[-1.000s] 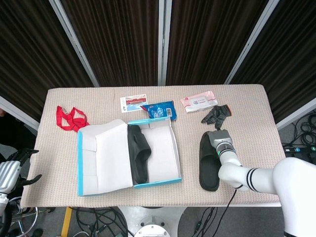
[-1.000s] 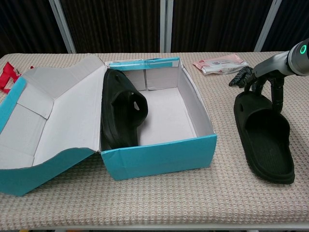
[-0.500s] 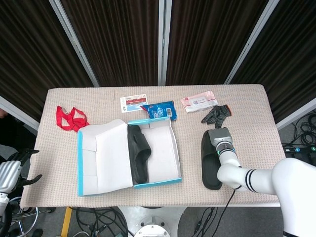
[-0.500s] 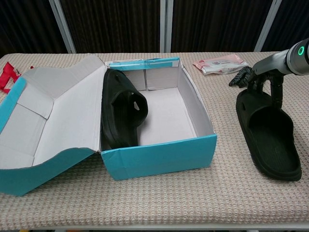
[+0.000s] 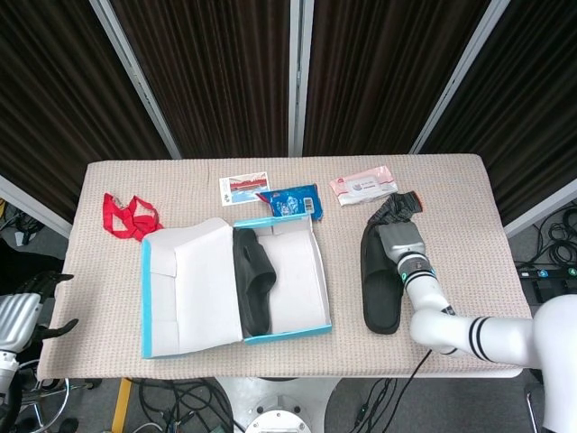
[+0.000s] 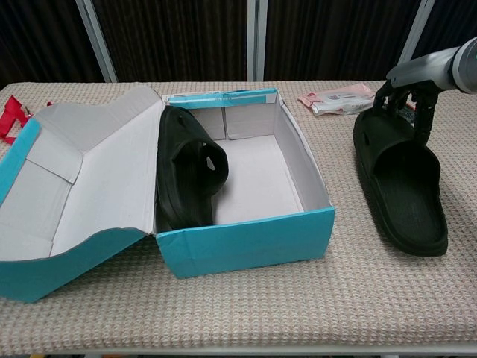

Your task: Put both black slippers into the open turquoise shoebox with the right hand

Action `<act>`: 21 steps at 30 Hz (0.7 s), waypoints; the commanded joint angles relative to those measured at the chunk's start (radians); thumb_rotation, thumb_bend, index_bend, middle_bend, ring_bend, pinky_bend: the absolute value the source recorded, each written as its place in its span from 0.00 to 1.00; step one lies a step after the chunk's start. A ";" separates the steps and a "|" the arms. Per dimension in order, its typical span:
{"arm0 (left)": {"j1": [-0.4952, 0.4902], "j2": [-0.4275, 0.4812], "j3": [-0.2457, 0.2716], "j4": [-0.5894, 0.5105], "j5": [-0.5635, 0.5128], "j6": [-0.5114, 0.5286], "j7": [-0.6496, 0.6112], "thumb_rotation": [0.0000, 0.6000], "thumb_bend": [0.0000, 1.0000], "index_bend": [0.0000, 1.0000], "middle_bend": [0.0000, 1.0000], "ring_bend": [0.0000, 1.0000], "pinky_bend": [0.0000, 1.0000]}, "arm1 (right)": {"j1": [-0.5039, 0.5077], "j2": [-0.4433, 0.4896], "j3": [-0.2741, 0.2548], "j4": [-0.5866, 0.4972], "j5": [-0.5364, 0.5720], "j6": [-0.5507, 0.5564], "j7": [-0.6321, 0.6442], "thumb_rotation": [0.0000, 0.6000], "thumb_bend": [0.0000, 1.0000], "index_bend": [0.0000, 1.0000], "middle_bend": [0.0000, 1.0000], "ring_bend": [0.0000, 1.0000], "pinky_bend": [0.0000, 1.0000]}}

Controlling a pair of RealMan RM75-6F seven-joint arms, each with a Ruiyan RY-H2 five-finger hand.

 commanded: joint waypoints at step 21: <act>-0.008 0.019 -0.012 -0.048 -0.013 -0.006 0.037 1.00 0.18 0.22 0.23 0.13 0.20 | -0.381 0.271 0.385 -0.220 -0.862 -0.017 0.852 1.00 0.07 0.62 0.54 0.19 0.17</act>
